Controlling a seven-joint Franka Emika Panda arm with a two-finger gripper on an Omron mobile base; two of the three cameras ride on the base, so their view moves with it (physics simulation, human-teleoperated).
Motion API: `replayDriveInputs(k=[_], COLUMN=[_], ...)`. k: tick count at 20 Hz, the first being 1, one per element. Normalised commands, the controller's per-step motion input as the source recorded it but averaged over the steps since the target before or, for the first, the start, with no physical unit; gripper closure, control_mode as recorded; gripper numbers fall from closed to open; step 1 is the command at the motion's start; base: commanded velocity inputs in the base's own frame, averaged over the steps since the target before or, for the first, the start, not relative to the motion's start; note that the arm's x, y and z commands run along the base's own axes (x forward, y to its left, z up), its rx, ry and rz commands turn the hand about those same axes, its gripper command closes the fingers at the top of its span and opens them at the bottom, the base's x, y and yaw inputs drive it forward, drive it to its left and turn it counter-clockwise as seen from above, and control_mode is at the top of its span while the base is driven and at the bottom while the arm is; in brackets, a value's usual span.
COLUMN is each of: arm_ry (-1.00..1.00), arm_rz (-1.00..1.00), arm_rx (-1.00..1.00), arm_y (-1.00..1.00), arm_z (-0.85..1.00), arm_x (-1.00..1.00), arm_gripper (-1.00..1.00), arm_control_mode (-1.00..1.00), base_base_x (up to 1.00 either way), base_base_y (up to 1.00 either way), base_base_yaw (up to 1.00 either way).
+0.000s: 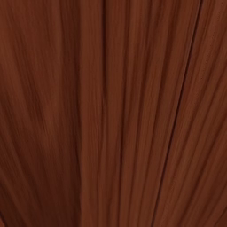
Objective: Sort all alcoholic drinks to one cabinet, and non-alcoholic drinks to the other.
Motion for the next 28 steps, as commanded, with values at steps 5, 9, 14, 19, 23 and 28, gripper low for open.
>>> replayDriveInputs(k=[5,9,14,19,23,28], arm_ry=[0.00,0.00,0.00,0.00,0.00,0.00], arm_rz=[0.12,0.10,0.06,0.00,0.00,0.00], arm_rx=[0.00,0.00,0.01,0.05,0.07,0.06], arm_y=[-0.02,-0.01,-0.11,-0.05,0.00,0.00], arm_z=[-0.48,-0.42,-0.33,-0.22,-0.13,-0.41], arm_x=[0.17,0.21,0.25,0.41,0.41,0.26], arm_gripper=[-1.00,-1.00,-1.00,-1.00,-1.00,-1.00], arm_control_mode=[-1.00,-1.00,-1.00,-1.00,-1.00,-1.00], base_base_x=[0.00,0.00,0.00,0.00,0.00,0.00], base_base_y=[0.00,0.00,0.00,0.00,0.00,0.00], base_base_yaw=[0.00,0.00,0.00,0.00,0.00,0.00])
